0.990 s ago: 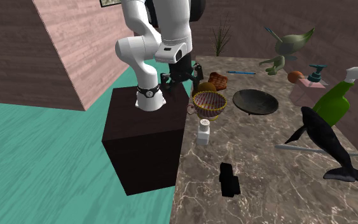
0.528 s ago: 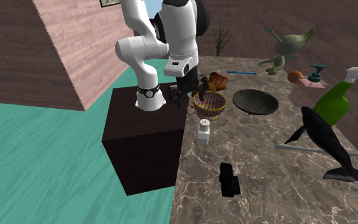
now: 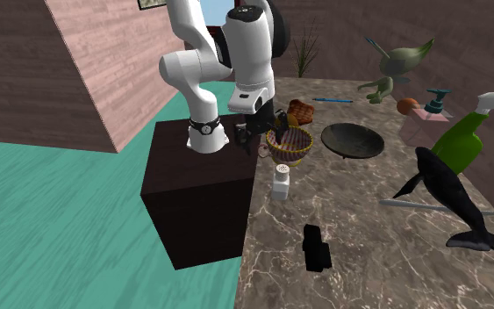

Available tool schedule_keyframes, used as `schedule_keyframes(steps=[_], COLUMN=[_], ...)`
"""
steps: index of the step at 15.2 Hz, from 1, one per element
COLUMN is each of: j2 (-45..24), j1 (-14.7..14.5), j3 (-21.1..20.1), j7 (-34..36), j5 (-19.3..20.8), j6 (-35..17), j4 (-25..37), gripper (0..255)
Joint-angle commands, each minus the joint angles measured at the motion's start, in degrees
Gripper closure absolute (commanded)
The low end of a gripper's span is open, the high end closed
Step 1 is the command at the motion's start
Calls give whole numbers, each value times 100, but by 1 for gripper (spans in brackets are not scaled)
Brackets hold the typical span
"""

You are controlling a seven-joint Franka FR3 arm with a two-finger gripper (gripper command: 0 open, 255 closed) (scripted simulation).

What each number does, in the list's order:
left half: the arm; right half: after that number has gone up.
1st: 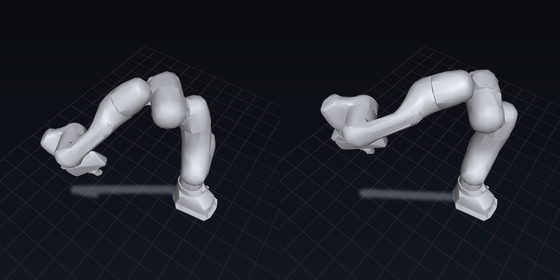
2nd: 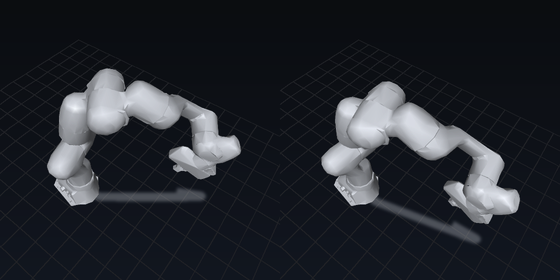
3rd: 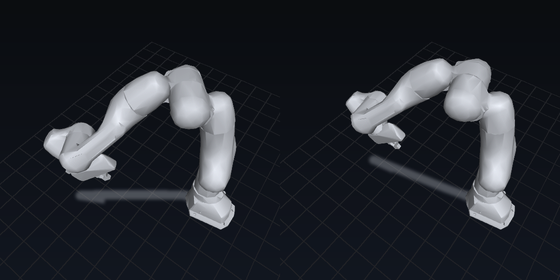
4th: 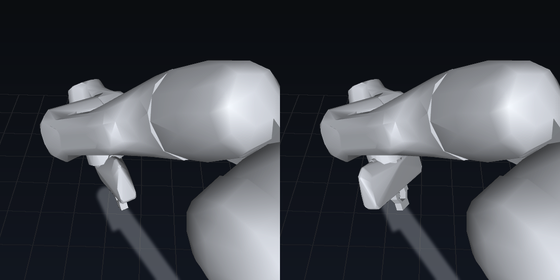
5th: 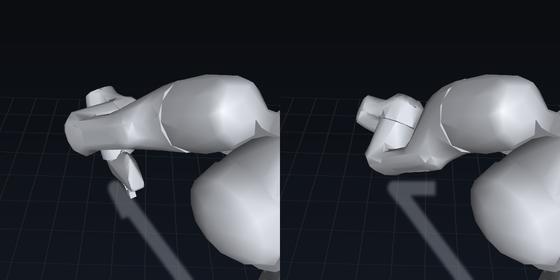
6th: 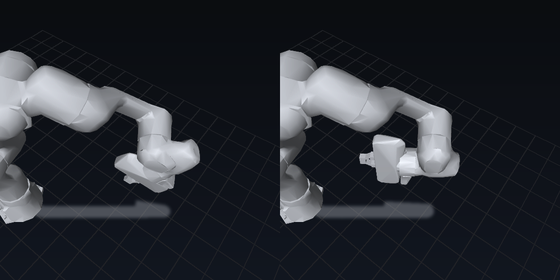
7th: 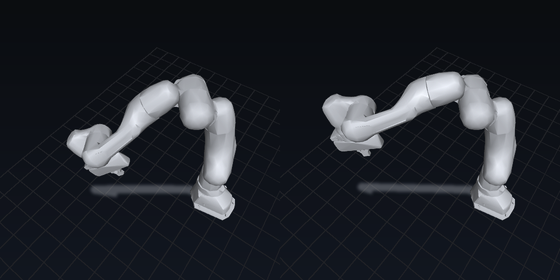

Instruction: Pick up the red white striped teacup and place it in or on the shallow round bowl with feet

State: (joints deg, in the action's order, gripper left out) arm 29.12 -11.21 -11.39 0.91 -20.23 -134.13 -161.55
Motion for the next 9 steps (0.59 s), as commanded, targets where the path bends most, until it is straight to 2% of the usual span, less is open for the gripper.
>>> schedule_keyframes(steps=[1,2,3,9], j2=[-1,-1,-1,0], j1=[-1,0,0,0], j3=[0,0,0,0], j7=[0,0,0,0], j5=[-1,0,0,0], j6=[-2,-1,-1,-1], j4=[-1,0,0,0], gripper=[0,0,255,255])
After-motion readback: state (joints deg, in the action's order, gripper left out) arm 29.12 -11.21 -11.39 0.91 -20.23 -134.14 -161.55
